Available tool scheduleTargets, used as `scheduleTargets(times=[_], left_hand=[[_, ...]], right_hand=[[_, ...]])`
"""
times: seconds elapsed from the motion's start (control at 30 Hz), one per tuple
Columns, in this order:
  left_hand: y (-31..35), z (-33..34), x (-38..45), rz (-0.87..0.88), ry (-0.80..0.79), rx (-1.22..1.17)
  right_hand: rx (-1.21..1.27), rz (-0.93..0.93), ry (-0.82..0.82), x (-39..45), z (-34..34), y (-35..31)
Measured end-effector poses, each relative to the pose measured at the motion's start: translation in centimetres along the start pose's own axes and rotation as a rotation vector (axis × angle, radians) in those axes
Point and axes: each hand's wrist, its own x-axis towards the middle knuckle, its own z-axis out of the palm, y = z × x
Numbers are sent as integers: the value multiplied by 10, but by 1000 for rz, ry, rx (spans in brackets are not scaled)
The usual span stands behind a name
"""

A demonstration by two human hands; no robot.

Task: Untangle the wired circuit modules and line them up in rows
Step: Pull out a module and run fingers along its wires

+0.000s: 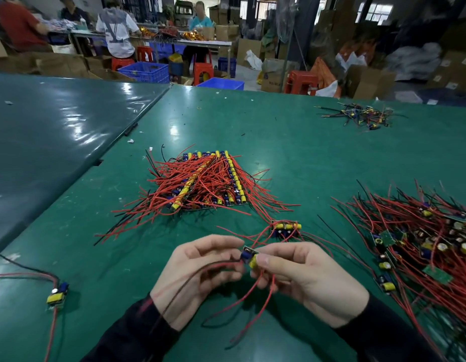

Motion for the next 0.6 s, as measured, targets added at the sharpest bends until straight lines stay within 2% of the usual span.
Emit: scheduleTargets(times=[0.1, 0.27, 0.37, 0.47, 0.6], left_hand=[[1, 0, 0, -66, -25, 7], [1, -2, 0, -106, -102, 127], [-2, -4, -1, -72, -84, 148], [-4, -6, -2, -66, -45, 61], [-7, -5, -2, -98, -17, -3]], right_hand=[[2, 4, -1, 1, 0, 4], [-90, 79, -103, -1, 0, 4], [15, 96, -79, 0, 0, 3], [189, 98, -64, 3, -3, 2], [53, -50, -97, 6, -5, 6]])
